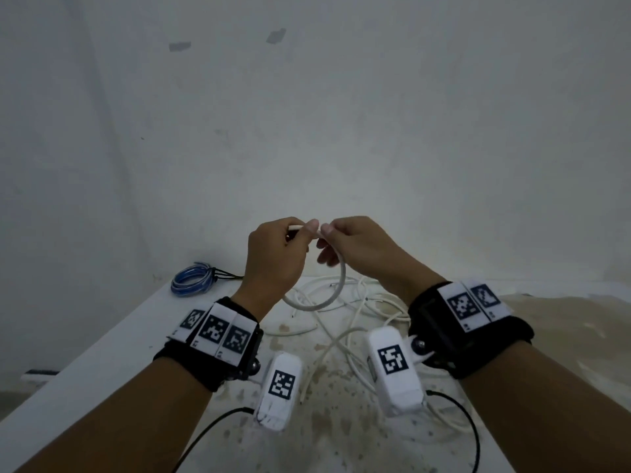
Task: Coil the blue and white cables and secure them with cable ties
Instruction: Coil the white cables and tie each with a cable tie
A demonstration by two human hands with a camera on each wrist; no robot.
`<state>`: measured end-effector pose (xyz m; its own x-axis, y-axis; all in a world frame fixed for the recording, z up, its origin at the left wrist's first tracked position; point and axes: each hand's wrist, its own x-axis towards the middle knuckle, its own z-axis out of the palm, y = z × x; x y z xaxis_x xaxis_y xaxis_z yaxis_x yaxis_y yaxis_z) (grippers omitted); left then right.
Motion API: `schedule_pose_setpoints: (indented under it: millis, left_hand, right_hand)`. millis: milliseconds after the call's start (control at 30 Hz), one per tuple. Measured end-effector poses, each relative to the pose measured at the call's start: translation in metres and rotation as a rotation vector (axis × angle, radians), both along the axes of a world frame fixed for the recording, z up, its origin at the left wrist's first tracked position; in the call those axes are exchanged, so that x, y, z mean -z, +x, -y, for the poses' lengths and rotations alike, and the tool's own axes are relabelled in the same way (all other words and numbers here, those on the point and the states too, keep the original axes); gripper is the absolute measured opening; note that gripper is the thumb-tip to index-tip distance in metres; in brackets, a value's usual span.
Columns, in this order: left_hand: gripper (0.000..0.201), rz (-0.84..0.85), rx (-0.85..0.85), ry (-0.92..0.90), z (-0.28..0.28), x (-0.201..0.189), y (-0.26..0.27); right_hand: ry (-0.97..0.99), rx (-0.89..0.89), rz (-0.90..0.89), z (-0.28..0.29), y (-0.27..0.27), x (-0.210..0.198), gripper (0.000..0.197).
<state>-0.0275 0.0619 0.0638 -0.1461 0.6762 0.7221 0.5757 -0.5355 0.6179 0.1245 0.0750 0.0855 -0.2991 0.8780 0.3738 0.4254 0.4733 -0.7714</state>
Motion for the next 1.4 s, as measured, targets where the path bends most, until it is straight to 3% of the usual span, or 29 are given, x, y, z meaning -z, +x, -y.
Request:
schedule_pose_setpoints:
  millis: [67,233,633,767,967,1100,1200,1333,1400]
  left_hand:
    - [0.029,0.034,0.018,-0.023,0.002,-0.001,0.001]
    - [0.029,0.108,0.063,-0.080,0.001,-0.001,0.000]
    - [0.033,-0.024,-0.016,-0.019,0.005,0.003,-0.001]
    - [0.037,0.081,0.030,-0.043,0.004,0.003,0.000]
    - [0.034,0.009,0.031,-0.057,0.001,-0.003,-0.001]
    - [0.047,0.140,-0.073,-0.145,-0.003,-0.007,-0.008]
    - [0.053,0.101,-0.114,-0.389,0.007,-0.004,-0.008]
    - [0.068,0.021,0.347,-1.023,0.036,0.005,0.016]
    - [0.079,0.055,0.593,-1.167,0.042,0.014,0.034]
  right_hand:
    - [-0.130,-0.085,-0.149,0.004,0.002,0.003,0.037]
    - [-0.252,-0.091,-0.371,0.001,0.003,0.009,0.032]
    - [-0.250,-0.208,-0.225,0.004,0.002,0.008,0.040]
    - [-0.283,-0.239,-0.264,0.005,0.002,0.008,0.035]
    - [-0.317,-0.248,-0.283,0.004,0.001,0.005,0.038]
    - [-0.363,-0.160,-0.447,-0.004,0.004,-0.004,0.034]
    - [-0.403,-0.090,-0.563,-0.010,0.011,-0.012,0.034]
    - [-0.373,-0.037,-0.703,-0.010,0.012,-0.027,0.035]
    - [-0.339,-0.029,-0.779,-0.008,0.012,-0.035,0.036]
